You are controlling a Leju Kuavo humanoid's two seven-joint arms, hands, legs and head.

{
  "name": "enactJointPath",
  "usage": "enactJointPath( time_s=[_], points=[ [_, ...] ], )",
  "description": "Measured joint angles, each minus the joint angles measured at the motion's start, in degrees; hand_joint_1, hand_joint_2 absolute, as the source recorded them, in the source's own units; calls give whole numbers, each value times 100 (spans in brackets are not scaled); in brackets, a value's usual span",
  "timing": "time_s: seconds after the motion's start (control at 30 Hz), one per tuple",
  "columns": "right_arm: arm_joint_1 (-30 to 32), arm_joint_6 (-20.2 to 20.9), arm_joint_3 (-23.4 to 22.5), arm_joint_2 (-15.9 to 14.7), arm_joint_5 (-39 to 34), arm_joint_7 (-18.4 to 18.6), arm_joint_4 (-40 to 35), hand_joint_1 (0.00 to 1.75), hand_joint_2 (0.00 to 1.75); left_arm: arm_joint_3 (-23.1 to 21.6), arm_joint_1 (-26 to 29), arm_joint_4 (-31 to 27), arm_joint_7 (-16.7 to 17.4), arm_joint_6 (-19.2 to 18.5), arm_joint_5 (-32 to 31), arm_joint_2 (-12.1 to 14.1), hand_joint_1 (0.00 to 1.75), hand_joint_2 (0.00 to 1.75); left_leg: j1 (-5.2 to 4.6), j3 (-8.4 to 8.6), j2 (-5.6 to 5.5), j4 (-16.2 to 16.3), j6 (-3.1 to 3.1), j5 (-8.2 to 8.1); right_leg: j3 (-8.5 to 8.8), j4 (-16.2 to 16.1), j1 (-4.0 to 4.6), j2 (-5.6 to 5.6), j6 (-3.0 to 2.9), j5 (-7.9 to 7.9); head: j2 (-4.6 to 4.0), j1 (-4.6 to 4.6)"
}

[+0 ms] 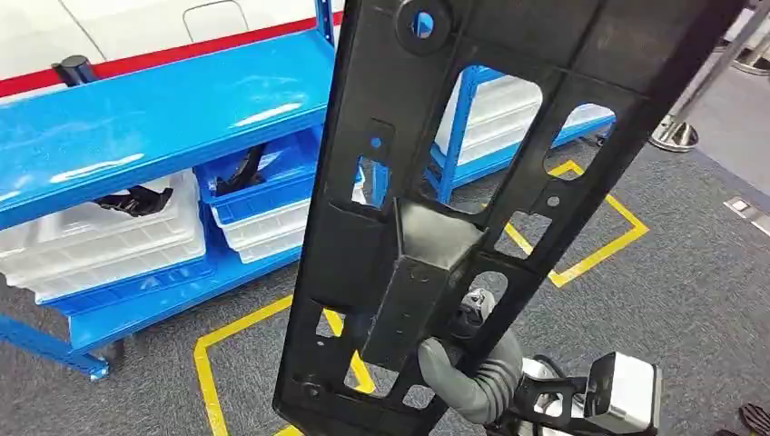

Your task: Take the parts from the cabinet and place them on the table.

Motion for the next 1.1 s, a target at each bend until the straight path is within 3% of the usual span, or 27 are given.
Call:
enactJointPath(
  time_s=[0.03, 0.07, 0.1, 0.17, 0.2, 0.23, 0.27, 0.3, 0.37, 0.4, 0.43, 0.5, 0.53, 0.57, 0.6, 0.67, 0.7, 0.73, 0.8, 0.83, 0.87, 0.9, 0.93, 0.97, 1.03, 1.07, 1.1],
  points=[
    [49, -7, -15, -13, 2, -2, -11, 175, 175, -2, 1, 0, -2, 11, -4, 0, 0, 175, -7, -6, 73, 2, 1, -1, -154, 359, -8, -9, 15, -94, 0, 0],
    [85, -7, -17, -22, 9, -2, -11, 175, 175, -7, 0, 0, -2, 20, -11, 0, 0, 175, -9, -1, 149, 2, 2, -2, -162, 404, -17, -14, 21, -43, 0, 0],
    [106, -7, -17, -35, 9, -2, -13, 175, 175, -13, -2, 0, -2, 28, -11, 0, 0, 175, -9, 3, 215, 2, 2, -6, -30, 166, -20, -30, 23, 111, 0, 0],
    [119, -7, -26, -48, 13, -2, -52, 175, 175, -31, -9, 0, 0, 33, 0, -2, 0, 175, -10, 21, 334, 3, -11, -16, 561, -911, -19, -172, 8, 582, 0, 0],
    [117, -7, -35, -50, 15, -4, -72, 175, 175, -31, -10, 0, 2, 33, 13, -2, 0, 175, -28, 38, 372, 5, -29, -27, 852, -1411, -8, -416, -12, 720, 0, 0],
    [113, -7, -39, -50, 31, -9, -85, 175, 175, -31, -13, 0, 2, 33, 24, -2, 0, 175, -86, 26, 414, 26, -67, -54, 898, -1550, 62, -497, -62, 672, 0, 0],
    [120, -6, -39, -50, 39, -17, -111, 175, 175, -35, -14, 0, 9, 33, 37, -2, 0, 175, -87, 28, 448, 21, -89, -47, 863, -1541, 38, -400, -117, 694, 0, -11],
    [125, -7, -46, -50, 46, -17, -120, 175, 175, -37, -13, 0, 26, 24, 53, -2, 0, 175, -86, 30, 500, 19, -104, -48, 848, -1533, 42, -360, -129, 695, 0, -9],
    [131, -7, -59, -55, 61, -15, -149, 175, 175, -37, -28, 0, 77, 7, 66, 0, 0, 175, -80, 41, 584, 20, -170, -59, 828, -1566, 34, -251, -223, 736, 0, -4],
    [132, -7, -63, -57, 70, -15, -166, 175, 175, -37, -33, 0, 107, -9, 70, 2, 0, 175, -40, -5, 361, 118, -222, -156, 824, -1571, 0, -223, -252, 758, 0, -4],
    [123, -7, -63, -55, 85, -15, -177, 175, 175, -37, -30, 0, 118, -37, 70, 2, 0, 175, -37, -133, 133, 439, -255, -395, 806, -1570, -16, -169, -280, 771, 0, -20],
    [135, -7, -63, -44, 125, -15, -186, 175, 175, -31, -56, 0, 122, -44, 92, 9, 0, 175, -23, -559, 18, 1453, -294, -906, 759, -1568, -16, -65, -317, 800, 0, -20],
    [155, -9, -63, -46, 138, -11, -186, 175, 175, -26, -93, 0, 122, -48, 101, 15, 0, 175, -24, -720, 15, 1869, -304, -1045, 743, -1568, -15, -14, -316, 817, 0, -20],
    [181, -9, -61, -46, 162, -9, -186, 175, 175, -26, -108, 0, 122, -48, 103, 15, 0, 175, -23, -753, 15, 1999, -307, -1031, 734, -1566, -16, 55, -312, 829, 0, -17],
    [198, -9, -61, -46, 168, -9, -186, 175, 175, -26, -103, 0, 125, -48, 103, 15, 0, 175, -15, -639, 14, 1815, -303, -889, 733, -1566, -17, 135, -303, 842, 0, -20],
    [206, -13, -63, -46, 168, -11, -188, 175, 175, -31, -76, 0, 129, -46, 103, 15, 0, 175, 10, -158, -67, 859, -275, -390, 735, -1560, -19, 306, -268, 865, 0, -20],
    [213, -13, -63, -46, 168, -13, -196, 175, 175, -33, -42, 0, 125, -44, 101, 17, 0, 175, 38, 89, -283, 307, -263, -150, 731, -1559, -20, 379, -245, 880, 0, -20],
    [219, -13, -63, -46, 177, -22, -199, 175, 175, -35, -20, 2, 118, -37, 103, 17, 0, 175, 35, 164, -551, 86, -242, -179, 694, -1541, 21, 444, -210, 902, 0, -20],
    [248, -11, -63, -46, 186, -26, -199, 175, 175, -35, -9, 2, 72, -33, 109, 13, 0, 175, 33, 128, -471, 37, -209, -194, 598, -1539, 3, 554, -138, 959, 0, -9],
    [284, -11, -66, -46, 199, -31, -201, 175, 175, -35, -16, 0, 61, -33, 114, 13, 0, 175, -1, 119, -431, 56, -172, -187, 585, -1556, -19, 611, -96, 988, 0, -18],
    [306, -11, -66, -48, 225, -35, -203, 175, 175, -35, -15, 0, 59, -33, 116, -9, 0, 175, 32, 119, -351, 18, -105, -141, 564, -1555, -18, 681, -58, 1011, 0, -13],
    [328, -11, -66, -50, 236, -37, -205, 175, 175, -35, -20, 2, 57, -33, 122, -13, 0, 175, 42, 122, -278, 3, -66, -114, 543, -1489, -38, 486, -55, 948, 0, -15],
    [322, -11, -68, -50, 236, -50, -219, 175, 175, -35, -14, 4, 55, -31, 127, -2, 0, 175, 38, 113, -222, 0, -42, -103, 442, -1268, 0, 176, -29, 758, 0, 13],
    [324, -11, -70, -50, 247, -55, -223, 175, 175, -35, -4, 4, 55, -26, 133, -2, 0, 175, 28, 104, -129, 1, -12, -100, 255, -820, -8, 46, 3, 482, 0, 15],
    [371, -7, -70, -46, 288, -70, -223, 175, 175, -35, 13, 4, 52, -28, 159, -2, 0, 175, 16, 90, 29, 4, -3, -101, -152, 161, -29, -21, 43, 57, 0, 13],
    [405, -7, -70, -46, 299, -72, -223, 175, 175, -35, 13, 4, 55, -31, 168, -2, 0, 175, 15, 88, 102, 5, -4, -101, -233, 397, -37, -27, 58, 14, 0, 13],
    [437, -4, -68, -46, 308, -77, -225, 175, 175, -35, 11, 4, 55, -33, 173, -2, 0, 175, 15, 91, 175, 6, -8, -104, -175, 329, -43, -35, 66, 89, 0, 15]
  ],
)
